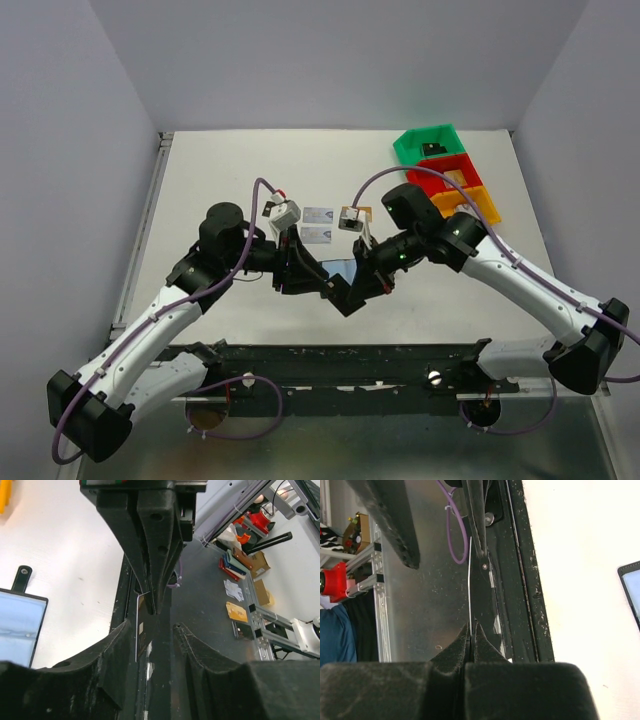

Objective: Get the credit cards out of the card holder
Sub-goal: Place the credit card at the center of the board.

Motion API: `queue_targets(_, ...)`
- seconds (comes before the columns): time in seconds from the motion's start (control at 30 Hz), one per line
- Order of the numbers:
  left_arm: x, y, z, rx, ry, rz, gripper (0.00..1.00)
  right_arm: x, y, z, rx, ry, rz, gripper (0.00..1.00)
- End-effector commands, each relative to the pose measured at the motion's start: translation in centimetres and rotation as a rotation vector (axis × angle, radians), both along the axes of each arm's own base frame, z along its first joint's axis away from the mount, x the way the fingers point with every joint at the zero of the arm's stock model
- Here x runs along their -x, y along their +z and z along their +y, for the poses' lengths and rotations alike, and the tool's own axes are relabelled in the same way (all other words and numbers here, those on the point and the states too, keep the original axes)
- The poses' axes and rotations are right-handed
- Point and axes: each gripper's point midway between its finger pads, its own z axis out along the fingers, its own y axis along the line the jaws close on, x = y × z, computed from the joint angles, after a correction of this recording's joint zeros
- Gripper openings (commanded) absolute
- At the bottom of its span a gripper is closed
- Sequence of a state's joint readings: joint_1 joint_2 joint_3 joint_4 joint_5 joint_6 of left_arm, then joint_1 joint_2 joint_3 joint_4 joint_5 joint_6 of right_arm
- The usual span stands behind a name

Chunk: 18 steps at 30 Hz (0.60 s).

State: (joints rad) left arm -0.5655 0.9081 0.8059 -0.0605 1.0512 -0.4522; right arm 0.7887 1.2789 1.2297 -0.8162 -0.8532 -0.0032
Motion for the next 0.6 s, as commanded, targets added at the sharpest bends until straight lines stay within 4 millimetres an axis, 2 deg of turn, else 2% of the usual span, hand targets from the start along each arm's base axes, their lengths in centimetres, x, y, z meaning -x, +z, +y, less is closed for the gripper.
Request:
queue_targets(0.0, 0.6, -1.16, -0.02, -0.032, -0.038, 0.005, 0.47, 0.08, 1.04, 0.17, 0.005, 0.012, -0.037, 0.0)
queue_targets(0.2, 0.26, -1.55, -0.05, -0.041, -0.024, 0.0, 0.46, 0.28, 1.17, 0.34, 0.012, 0.02, -0.047, 0.0)
queue_targets(0.27, 0.4, -1.75, -0.09, -0.041, -0.034, 0.007, 0.41, 0.36, 1.13, 0.34, 0.013, 0.024, -0.05, 0.0)
queue_targets(0.37, 0.47, -1.79, -0.11, -0.038, -0.045, 0.01, 0.27, 0.39, 1.03, 0.4, 0.015, 0.027, -0.05, 0.0)
queue_targets(0.53, 0.71, -1.7, -0.09, -0.034, -0.054, 0.006, 0.13, 0.29, 0.95, 0.46, 0.016, 0.025, -0.053, 0.0)
queue_targets(0.57, 0.66, -1.83, -0.08, -0.038, -0.052, 0.013, 0.06, 0.28, 0.91, 0.47, 0.016, 0.026, -0.054, 0.0)
